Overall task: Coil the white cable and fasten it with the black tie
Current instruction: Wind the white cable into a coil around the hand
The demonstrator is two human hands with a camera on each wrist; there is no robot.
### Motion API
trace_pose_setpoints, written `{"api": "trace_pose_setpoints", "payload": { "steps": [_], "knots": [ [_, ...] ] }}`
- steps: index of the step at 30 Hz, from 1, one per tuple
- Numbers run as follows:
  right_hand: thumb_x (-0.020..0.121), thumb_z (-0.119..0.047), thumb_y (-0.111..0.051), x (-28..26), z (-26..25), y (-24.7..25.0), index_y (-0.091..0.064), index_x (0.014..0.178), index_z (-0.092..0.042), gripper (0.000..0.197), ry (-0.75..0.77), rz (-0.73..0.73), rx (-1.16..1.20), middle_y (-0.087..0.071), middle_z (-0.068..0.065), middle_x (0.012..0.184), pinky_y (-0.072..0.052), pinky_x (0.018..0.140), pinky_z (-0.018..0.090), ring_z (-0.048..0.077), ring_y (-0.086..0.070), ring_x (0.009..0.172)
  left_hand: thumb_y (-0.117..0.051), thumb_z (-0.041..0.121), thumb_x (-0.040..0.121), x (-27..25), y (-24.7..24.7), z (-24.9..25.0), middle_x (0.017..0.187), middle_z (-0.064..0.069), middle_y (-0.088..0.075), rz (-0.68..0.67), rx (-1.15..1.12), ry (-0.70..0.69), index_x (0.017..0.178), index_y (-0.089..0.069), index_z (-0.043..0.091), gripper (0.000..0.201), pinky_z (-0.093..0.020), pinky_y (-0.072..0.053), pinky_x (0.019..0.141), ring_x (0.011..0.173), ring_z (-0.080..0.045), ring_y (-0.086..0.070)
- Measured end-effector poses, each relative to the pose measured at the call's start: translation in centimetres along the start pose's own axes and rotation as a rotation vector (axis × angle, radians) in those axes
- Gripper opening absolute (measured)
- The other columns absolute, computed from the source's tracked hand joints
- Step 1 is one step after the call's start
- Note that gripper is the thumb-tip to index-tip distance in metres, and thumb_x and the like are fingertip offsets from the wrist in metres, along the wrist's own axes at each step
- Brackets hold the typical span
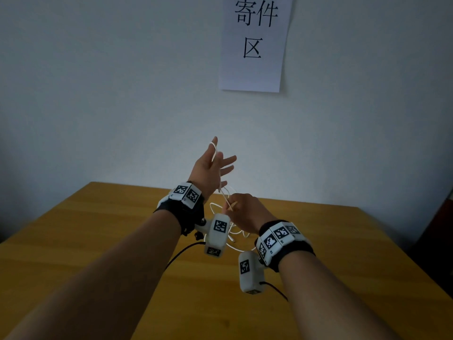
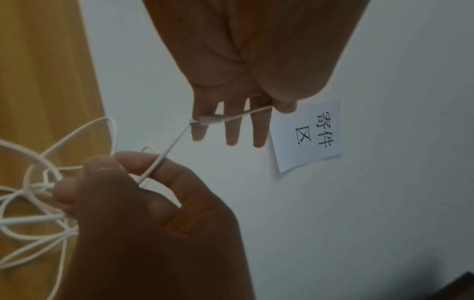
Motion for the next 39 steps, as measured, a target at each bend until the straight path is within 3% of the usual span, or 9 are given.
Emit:
{"api": "trace_pose_setpoints", "payload": {
  "steps": [5,9,14,17,20,25,29,33,39],
  "knots": [
    [0.089,-0.024,-0.064,-0.2,-0.4,0.5,-0.071,0.099,-0.02,0.013,-0.042,-0.006,-0.055,-0.07,-0.002,0.097,-0.049,0.07,0.026,0.016,-0.066,0.088,-0.031,0.026,0.106,0.9,-0.2,-0.3,0.129,0.021,-0.053,0.02,0.268,-0.127,0.151,-0.032,0.012,0.047,-0.033,-0.018,0.121,0.139,0.001,-0.027],
    [0.088,-0.022,-0.058,-0.1,-0.9,1.0,-0.069,0.108,-0.011,0.025,-0.063,0.014,-0.175,-0.072,0.004,0.098,-0.057,0.083,0.035,0.024,-0.068,0.094,-0.037,0.016,0.104,0.5,-1.0,-0.7,0.13,0.006,-0.06,-0.005,0.635,-0.254,0.143,-0.044,0.018,0.04,0.0,-0.032,0.095,0.119,-0.01,-0.059],
    [0.086,-0.02,-0.064,-0.3,-0.8,2.0,-0.07,0.101,-0.02,0.015,-0.078,0.072,-0.297,-0.072,0.004,0.106,-0.057,0.087,0.038,0.026,-0.069,0.097,-0.035,0.01,0.1,1.0,-0.2,-2.0,0.122,0.007,-0.069,-0.15,1.065,-0.143,0.147,-0.024,0.049,0.061,-0.055,-0.027,0.114,0.12,-0.013,-0.06],
    [0.089,-0.011,-0.063,-0.5,-0.7,2.7,-0.068,0.105,-0.021,0.019,-0.035,0.108,-0.389,-0.07,0.002,0.111,-0.047,0.096,0.038,0.025,-0.065,0.107,-0.028,0.021,0.102,0.3,-0.1,-2.0,0.12,0.005,-0.069,-0.242,1.325,-0.087,0.148,-0.02,0.044,0.052,-0.059,-0.021,0.114,0.116,-0.023,-0.06],
    [0.088,0.0,-0.058,-0.6,-0.3,3.1,-0.063,0.108,-0.02,0.029,-0.003,0.123,-0.443,-0.069,0.0,0.112,-0.035,0.104,0.039,0.023,-0.06,0.113,-0.024,0.033,0.102,-0.4,-0.1,-1.6,0.122,-0.004,-0.067,-0.251,1.454,-0.055,0.146,-0.033,0.041,0.045,-0.048,-0.041,0.102,0.111,-0.03,-0.061],
    [0.088,0.005,-0.055,-0.8,0.5,3.3,-0.06,0.103,-0.022,0.031,0.005,0.137,-0.422,-0.07,-0.002,0.107,-0.033,0.103,0.039,0.022,-0.061,0.11,-0.033,0.027,0.096,-0.4,0.3,-1.8,0.113,-0.004,-0.067,-0.304,1.382,0.138,0.098,-0.065,0.022,0.033,-0.035,-0.048,0.077,0.092,-0.025,-0.061],
    [0.084,0.009,-0.056,-0.9,1.1,3.5,-0.063,0.115,-0.021,0.043,-0.019,0.151,-0.374,-0.073,-0.004,0.11,-0.033,0.106,0.039,0.019,-0.063,0.11,-0.039,0.044,0.098,0.2,0.3,-2.0,0.065,-0.006,-0.05,-0.283,1.196,0.25,0.061,-0.043,0.011,0.05,-0.032,-0.039,0.065,0.059,-0.021,-0.045],
    [0.085,0.005,-0.057,-0.5,1.7,3.4,-0.062,0.119,-0.023,0.045,-0.025,0.181,-0.311,-0.074,-0.006,0.112,-0.032,0.106,0.038,0.018,-0.063,0.111,-0.051,0.048,0.093,0.4,0.7,-1.4,0.052,0.0,-0.035,-0.151,1.062,0.201,0.053,-0.033,0.014,0.055,-0.026,-0.027,0.051,0.047,-0.017,-0.033],
    [0.095,-0.023,-0.058,-0.2,3.2,3.4,-0.064,0.117,-0.023,0.023,-0.082,0.209,-0.302,-0.074,-0.002,0.111,-0.031,0.106,0.04,0.021,-0.066,0.109,-0.047,0.043,0.096,1.0,2.0,-0.7,0.063,-0.003,-0.051,0.075,1.004,0.131,0.06,-0.044,0.012,0.048,-0.027,-0.036,0.053,0.055,-0.02,-0.049]
  ]
}}
Point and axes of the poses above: each hand's wrist, its own x-axis towards the middle knuckle, its own y-axis out of the back of the hand, z = x × y, the point moved 1 cm from there along x, towards the middle knuckle
